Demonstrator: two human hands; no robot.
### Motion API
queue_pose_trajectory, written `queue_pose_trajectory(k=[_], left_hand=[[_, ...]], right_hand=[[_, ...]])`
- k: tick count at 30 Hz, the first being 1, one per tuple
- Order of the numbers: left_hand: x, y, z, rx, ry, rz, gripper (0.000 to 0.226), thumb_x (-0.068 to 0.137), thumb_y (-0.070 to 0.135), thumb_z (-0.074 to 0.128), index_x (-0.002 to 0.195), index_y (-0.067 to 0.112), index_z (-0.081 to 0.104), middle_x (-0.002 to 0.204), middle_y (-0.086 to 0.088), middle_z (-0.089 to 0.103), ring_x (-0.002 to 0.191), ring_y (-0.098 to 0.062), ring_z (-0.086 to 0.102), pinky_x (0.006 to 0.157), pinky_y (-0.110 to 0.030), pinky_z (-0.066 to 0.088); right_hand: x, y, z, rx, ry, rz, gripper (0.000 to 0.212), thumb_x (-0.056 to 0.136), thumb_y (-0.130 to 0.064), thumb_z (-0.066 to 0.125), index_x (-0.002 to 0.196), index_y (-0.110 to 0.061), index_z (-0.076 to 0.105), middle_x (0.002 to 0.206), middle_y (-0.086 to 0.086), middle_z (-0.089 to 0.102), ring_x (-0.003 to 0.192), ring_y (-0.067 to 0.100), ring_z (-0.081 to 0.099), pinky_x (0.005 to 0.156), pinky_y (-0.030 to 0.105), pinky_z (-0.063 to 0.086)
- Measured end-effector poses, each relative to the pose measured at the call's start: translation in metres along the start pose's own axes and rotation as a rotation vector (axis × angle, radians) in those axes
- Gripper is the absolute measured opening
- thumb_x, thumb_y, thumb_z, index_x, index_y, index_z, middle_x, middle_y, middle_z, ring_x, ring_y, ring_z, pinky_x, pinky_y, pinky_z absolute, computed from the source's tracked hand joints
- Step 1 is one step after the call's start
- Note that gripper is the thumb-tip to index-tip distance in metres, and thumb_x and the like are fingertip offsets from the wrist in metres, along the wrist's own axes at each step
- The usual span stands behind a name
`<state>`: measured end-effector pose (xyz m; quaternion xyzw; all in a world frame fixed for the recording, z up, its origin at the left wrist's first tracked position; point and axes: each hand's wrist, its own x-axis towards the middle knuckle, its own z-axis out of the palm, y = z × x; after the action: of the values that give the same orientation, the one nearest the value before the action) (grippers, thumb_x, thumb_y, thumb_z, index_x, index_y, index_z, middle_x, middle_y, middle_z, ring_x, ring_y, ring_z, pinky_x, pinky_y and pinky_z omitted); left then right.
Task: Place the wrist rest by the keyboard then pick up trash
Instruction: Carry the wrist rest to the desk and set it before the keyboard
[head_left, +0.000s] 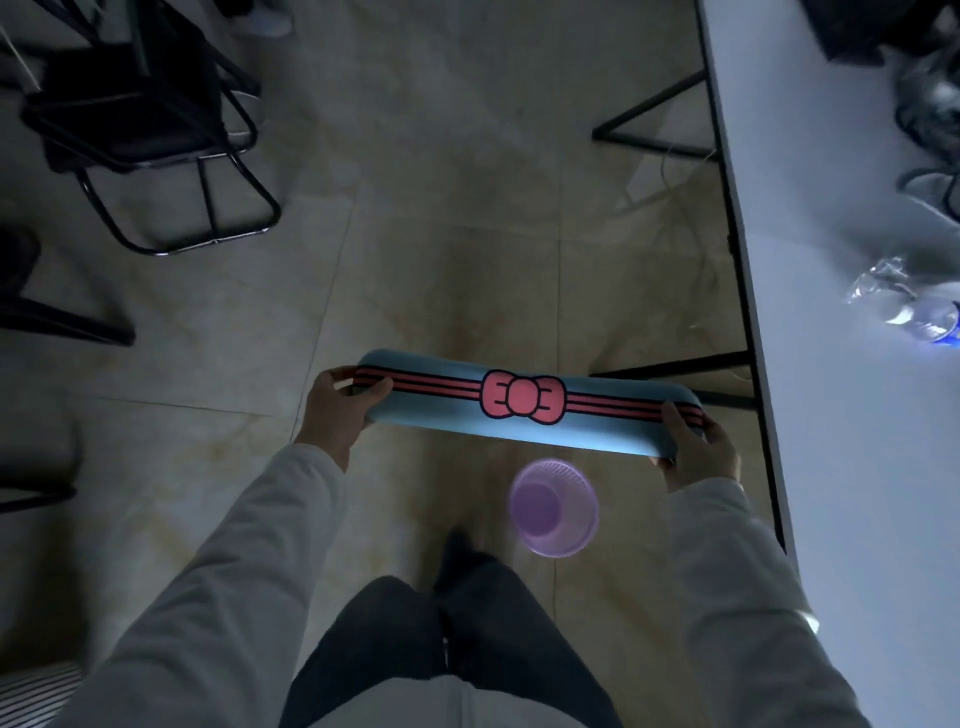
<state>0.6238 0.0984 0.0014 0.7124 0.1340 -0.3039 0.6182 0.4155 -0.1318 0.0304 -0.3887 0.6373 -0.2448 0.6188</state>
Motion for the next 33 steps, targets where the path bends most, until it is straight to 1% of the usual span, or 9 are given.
queue_pose_trajectory(k=[9, 13, 19, 21, 23, 25, 29, 31, 33], left_hand=[[0.068, 0.055, 0.018, -0.034, -0.005, -0.009, 0.052, 0.079, 0.006, 0.064, 0.126, 0.000, 0.042, 0.122, -0.018, 0.054, 0.108, -0.027, 0.055, 0.082, -0.033, 0.049], [0.113, 0.086, 0.024, -0.017, -0.028, -0.011, 0.048, 0.079, 0.007, 0.065, 0.122, 0.004, 0.044, 0.119, -0.015, 0.055, 0.109, -0.027, 0.055, 0.094, -0.038, 0.049], [0.185, 0.152, 0.032, -0.023, -0.079, 0.018, 0.049, 0.080, 0.005, 0.064, 0.123, 0.001, 0.043, 0.115, -0.015, 0.054, 0.103, -0.025, 0.054, 0.083, -0.032, 0.051], [0.208, 0.171, 0.034, -0.012, -0.090, 0.011, 0.051, 0.080, 0.004, 0.064, 0.125, -0.001, 0.042, 0.115, -0.015, 0.053, 0.104, -0.025, 0.054, 0.088, -0.036, 0.051], [0.230, 0.186, 0.038, -0.003, -0.110, 0.003, 0.051, 0.079, 0.005, 0.065, 0.125, 0.000, 0.042, 0.117, -0.015, 0.054, 0.105, -0.025, 0.054, 0.095, -0.039, 0.049], [0.252, 0.200, 0.043, 0.032, -0.129, 0.010, 0.051, 0.078, 0.006, 0.066, 0.124, 0.001, 0.043, 0.118, -0.015, 0.054, 0.106, -0.025, 0.054, 0.099, -0.041, 0.047], [0.288, 0.224, 0.061, 0.086, -0.150, -0.008, 0.051, 0.076, 0.009, 0.069, 0.121, 0.004, 0.045, 0.117, -0.012, 0.054, 0.107, -0.025, 0.055, 0.102, -0.043, 0.046], [0.302, 0.231, 0.071, 0.097, -0.167, -0.008, 0.052, 0.076, 0.009, 0.069, 0.122, 0.003, 0.045, 0.117, -0.011, 0.054, 0.107, -0.025, 0.055, 0.101, -0.043, 0.046], [0.316, 0.240, 0.086, 0.107, -0.190, -0.004, 0.052, 0.076, 0.009, 0.069, 0.122, 0.003, 0.045, 0.117, -0.012, 0.054, 0.105, -0.024, 0.056, 0.100, -0.040, 0.047]], right_hand=[[0.043, -0.042, 0.073, -0.016, -0.035, -0.008, 0.051, 0.084, -0.017, 0.062, 0.131, -0.004, 0.046, 0.113, 0.003, 0.049, 0.101, 0.021, 0.049, 0.060, 0.024, 0.046], [0.058, -0.060, 0.115, -0.026, -0.005, -0.016, 0.050, 0.085, -0.017, 0.062, 0.131, -0.006, 0.047, 0.115, 0.004, 0.048, 0.102, 0.019, 0.047, 0.060, 0.024, 0.046], [0.077, -0.093, 0.188, -0.072, 0.053, -0.049, 0.044, 0.086, -0.018, 0.060, 0.126, -0.006, 0.049, 0.132, 0.012, 0.051, 0.102, 0.017, 0.047, 0.048, 0.014, 0.050], [0.085, -0.102, 0.208, -0.104, 0.032, -0.054, 0.043, 0.088, -0.017, 0.056, 0.129, -0.006, 0.047, 0.132, 0.013, 0.051, 0.102, 0.018, 0.046, 0.059, 0.014, 0.051], [0.092, -0.109, 0.227, -0.113, 0.025, -0.041, 0.047, 0.090, -0.018, 0.054, 0.132, -0.002, 0.043, 0.137, 0.018, 0.049, 0.101, 0.020, 0.048, 0.071, 0.025, 0.051], [0.099, -0.115, 0.243, -0.076, 0.067, -0.022, 0.049, 0.087, -0.019, 0.058, 0.131, -0.002, 0.045, 0.134, 0.015, 0.051, 0.102, 0.021, 0.048, 0.058, 0.022, 0.054], [0.119, -0.125, 0.269, -0.087, 0.109, -0.017, 0.048, 0.088, -0.019, 0.057, 0.131, -0.001, 0.045, 0.107, 0.007, 0.055, 0.107, 0.026, 0.052, 0.039, 0.007, 0.046], [0.130, -0.132, 0.275, -0.107, 0.149, -0.031, 0.048, 0.088, -0.018, 0.058, 0.131, -0.001, 0.045, 0.124, 0.012, 0.055, 0.110, 0.024, 0.051, 0.044, 0.004, 0.045], [0.144, -0.140, 0.281, -0.096, 0.121, -0.015, 0.048, 0.089, -0.017, 0.055, 0.132, 0.000, 0.043, 0.138, 0.018, 0.049, 0.103, 0.023, 0.050, 0.070, 0.016, 0.050]])
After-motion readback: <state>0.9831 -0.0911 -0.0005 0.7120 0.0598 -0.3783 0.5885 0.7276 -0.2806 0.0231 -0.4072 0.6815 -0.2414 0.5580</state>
